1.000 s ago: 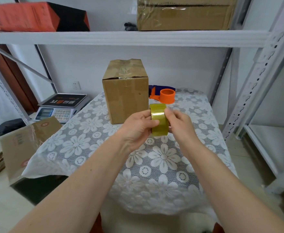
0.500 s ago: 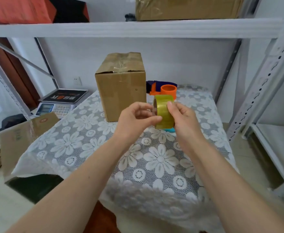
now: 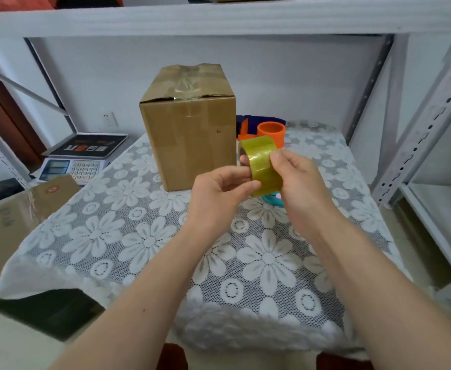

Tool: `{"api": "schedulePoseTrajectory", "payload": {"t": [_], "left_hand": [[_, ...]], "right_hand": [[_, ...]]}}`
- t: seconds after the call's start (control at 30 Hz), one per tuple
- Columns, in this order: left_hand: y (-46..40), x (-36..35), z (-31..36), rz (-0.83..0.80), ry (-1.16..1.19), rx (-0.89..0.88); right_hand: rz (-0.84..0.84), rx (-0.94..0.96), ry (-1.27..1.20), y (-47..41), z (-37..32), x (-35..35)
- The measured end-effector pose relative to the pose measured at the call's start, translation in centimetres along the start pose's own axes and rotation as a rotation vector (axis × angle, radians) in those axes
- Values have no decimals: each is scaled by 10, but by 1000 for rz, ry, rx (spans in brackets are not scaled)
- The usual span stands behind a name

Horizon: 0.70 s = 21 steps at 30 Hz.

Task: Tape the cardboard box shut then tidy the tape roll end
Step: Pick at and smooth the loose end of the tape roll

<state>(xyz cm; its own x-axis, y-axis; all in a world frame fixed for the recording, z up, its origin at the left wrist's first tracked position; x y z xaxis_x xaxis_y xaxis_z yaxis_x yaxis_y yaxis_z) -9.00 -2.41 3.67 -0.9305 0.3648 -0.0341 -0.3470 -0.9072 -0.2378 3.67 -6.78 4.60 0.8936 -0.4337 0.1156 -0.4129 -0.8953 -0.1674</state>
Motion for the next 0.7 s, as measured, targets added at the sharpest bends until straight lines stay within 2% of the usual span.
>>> {"api": "schedulePoseTrajectory", "payload": {"t": [0.23,0.37,0.57,0.7], "left_hand": [[6,8,-5,-18,-26,76],[10,2,-2,-18,63,73],[11,-1,0,-49,0,48],[13,-5,1,-82,12,41]], "right_hand": [[-40,38,158,16,-7,-3],[-1,8,52,21,-8,3],[116,-87,24,27,0,6],[146,-120,-88,27,6,2]]}}
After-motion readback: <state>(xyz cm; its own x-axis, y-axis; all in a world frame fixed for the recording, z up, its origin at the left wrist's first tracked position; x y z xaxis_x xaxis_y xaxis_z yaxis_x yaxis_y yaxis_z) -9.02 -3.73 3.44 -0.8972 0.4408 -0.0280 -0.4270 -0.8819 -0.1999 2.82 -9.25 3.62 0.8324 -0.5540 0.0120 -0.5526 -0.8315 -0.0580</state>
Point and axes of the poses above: each hand's wrist, its own y-axis away from the middle knuckle, its own x-axis out of the back of the hand, z = x × y, the point moved 10 cm from there along -y, towards the middle knuckle, and after that the axes turned 6 degrees about y, right-handed, at the moved point
